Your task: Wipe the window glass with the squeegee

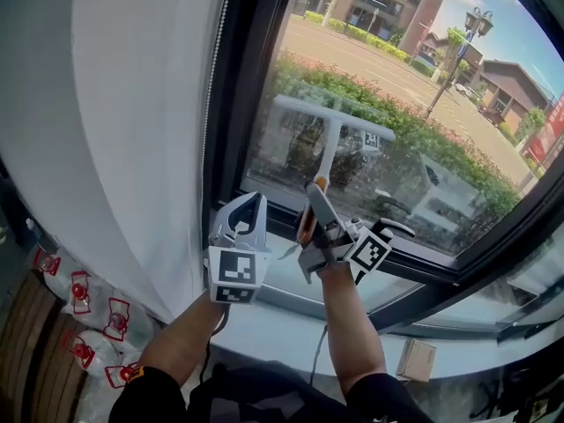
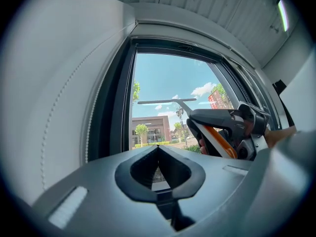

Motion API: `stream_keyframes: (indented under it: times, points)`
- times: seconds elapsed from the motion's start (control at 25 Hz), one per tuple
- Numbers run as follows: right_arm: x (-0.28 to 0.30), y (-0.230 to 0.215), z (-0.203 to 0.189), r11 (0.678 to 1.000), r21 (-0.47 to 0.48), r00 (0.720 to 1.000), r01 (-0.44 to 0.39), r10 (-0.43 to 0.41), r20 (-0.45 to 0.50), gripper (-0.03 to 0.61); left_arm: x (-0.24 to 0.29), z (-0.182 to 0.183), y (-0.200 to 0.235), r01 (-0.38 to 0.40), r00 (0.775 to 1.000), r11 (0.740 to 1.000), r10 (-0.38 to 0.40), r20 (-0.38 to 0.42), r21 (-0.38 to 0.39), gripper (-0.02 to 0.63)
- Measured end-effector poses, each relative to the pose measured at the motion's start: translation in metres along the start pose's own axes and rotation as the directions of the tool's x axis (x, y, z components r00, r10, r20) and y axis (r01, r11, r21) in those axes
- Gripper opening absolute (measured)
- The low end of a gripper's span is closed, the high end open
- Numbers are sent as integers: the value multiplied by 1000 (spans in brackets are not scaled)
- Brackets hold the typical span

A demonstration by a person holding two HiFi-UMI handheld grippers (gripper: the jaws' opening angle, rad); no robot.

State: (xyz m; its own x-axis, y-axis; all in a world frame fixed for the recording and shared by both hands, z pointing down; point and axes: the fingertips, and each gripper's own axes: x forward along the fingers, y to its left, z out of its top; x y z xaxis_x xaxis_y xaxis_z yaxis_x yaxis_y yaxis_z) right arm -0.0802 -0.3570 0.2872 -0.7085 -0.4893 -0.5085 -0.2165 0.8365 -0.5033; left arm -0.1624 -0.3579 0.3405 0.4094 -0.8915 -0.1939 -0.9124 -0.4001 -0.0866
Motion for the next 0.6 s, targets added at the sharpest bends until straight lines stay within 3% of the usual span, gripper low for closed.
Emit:
stream_keyframes:
  times: [0.32,0.6]
  points:
    - [-11,37,120,991,-118,995,-56,65,77,47,35,69,-35,28,995,998,-32,92,48,18]
    - [-13,63,188,978,-185,989,-97,115,91,46,58,123,-67,47,979,995,-63,192,85,18]
